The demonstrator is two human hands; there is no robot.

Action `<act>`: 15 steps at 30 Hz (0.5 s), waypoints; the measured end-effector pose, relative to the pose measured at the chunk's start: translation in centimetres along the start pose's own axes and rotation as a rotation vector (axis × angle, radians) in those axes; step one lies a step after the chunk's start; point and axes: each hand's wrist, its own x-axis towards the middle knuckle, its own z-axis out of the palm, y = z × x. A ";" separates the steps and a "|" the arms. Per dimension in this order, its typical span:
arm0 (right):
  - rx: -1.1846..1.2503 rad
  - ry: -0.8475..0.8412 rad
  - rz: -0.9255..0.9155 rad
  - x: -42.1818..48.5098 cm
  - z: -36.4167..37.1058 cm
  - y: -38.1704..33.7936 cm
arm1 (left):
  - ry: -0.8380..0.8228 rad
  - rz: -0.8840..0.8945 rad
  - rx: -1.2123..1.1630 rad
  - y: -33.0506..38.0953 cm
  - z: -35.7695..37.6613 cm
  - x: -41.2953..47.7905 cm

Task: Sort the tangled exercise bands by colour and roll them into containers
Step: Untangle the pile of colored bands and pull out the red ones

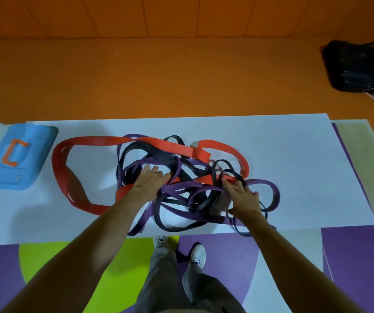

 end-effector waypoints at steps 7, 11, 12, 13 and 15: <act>0.116 0.103 0.249 -2.4 0.0 7.5 | 0.055 -0.160 -0.582 -1.0 -0.9 -0.1; 0.184 0.093 0.356 -2.8 -0.2 10.0 | 0.193 -0.312 -0.645 -0.9 -1.7 -0.8; 0.186 0.116 0.384 -2.7 -0.1 10.3 | 0.218 -0.341 -0.660 -0.8 -1.7 -1.0; 0.183 0.143 0.408 -2.5 0.1 10.6 | 0.242 -0.372 -0.679 -0.8 -1.8 -1.2; 0.243 0.207 0.454 -2.1 0.1 10.8 | 0.298 -0.447 -0.727 -0.5 -1.7 -1.7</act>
